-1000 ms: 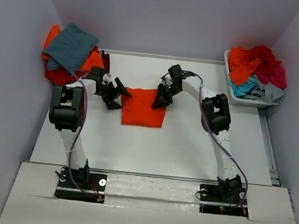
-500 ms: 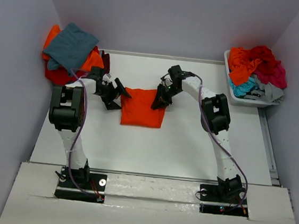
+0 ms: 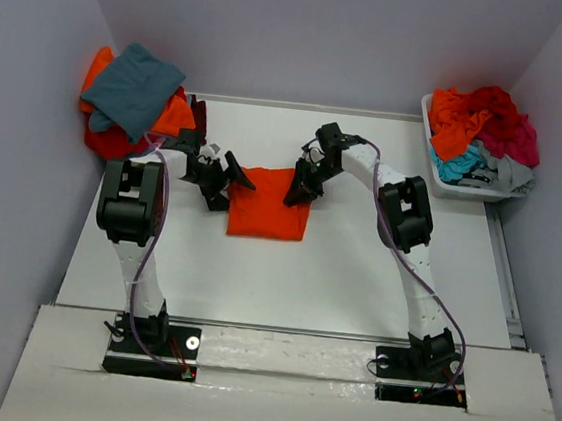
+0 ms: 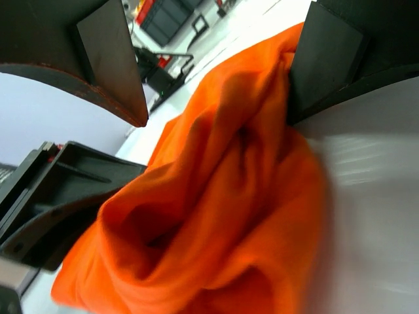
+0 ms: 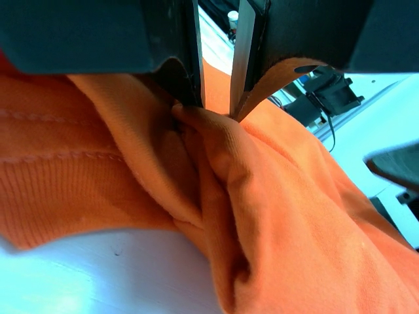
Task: Fold and stack the t-shirts
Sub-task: Put the neatly folded tshirt into the corner of the board with the left arm
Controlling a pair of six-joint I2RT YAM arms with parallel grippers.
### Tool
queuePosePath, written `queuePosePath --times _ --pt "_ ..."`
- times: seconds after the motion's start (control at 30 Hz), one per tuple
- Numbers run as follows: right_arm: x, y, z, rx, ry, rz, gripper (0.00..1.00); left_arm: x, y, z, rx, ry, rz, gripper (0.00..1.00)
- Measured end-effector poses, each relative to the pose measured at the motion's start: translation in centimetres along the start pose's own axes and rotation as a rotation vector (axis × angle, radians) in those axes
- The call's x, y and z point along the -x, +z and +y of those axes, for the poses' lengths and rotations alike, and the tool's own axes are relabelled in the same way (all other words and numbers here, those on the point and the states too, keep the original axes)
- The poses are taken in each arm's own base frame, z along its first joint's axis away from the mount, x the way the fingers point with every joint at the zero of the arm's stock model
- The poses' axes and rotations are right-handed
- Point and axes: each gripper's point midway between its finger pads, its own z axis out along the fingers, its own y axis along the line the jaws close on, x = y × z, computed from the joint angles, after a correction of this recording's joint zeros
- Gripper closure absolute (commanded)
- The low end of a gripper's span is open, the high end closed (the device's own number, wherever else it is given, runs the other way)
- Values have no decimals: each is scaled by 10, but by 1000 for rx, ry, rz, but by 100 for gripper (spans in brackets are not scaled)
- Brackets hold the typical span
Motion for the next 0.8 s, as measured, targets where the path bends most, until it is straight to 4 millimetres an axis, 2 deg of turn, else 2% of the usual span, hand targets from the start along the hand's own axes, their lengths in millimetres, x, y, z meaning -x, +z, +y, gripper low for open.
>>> queuePosePath --times 0.2,0.33,0.43,0.5,0.53,0.63,0.67,0.7,0.73,0.8 --pt "0 0 0 0 1 0 72 -25 18 -17 -25 47 114 1" --pt "0 0 0 1 0 0 72 -37 25 -21 -24 62 157 6" --pt "0 0 0 0 0 0 72 -40 27 -21 -24 57 170 19" --pt "0 0 0 0 0 0 72 -42 27 -17 -17 52 174 35" --pt "0 0 0 0 0 0 72 -43 28 -14 -9 53 174 46" --pt "0 0 0 0 1 0 72 -48 30 -5 8 36 183 64" --pt "0 0 0 0 1 0 72 -50 32 -1 16 30 189 81" --pt "0 0 0 0 1 0 72 -52 32 1 17 24 194 89" --pt "0 0 0 0 1 0 72 -54 33 1 13 14 203 94" --pt "0 0 0 0 1 0 72 -55 33 1 5 15 208 94"
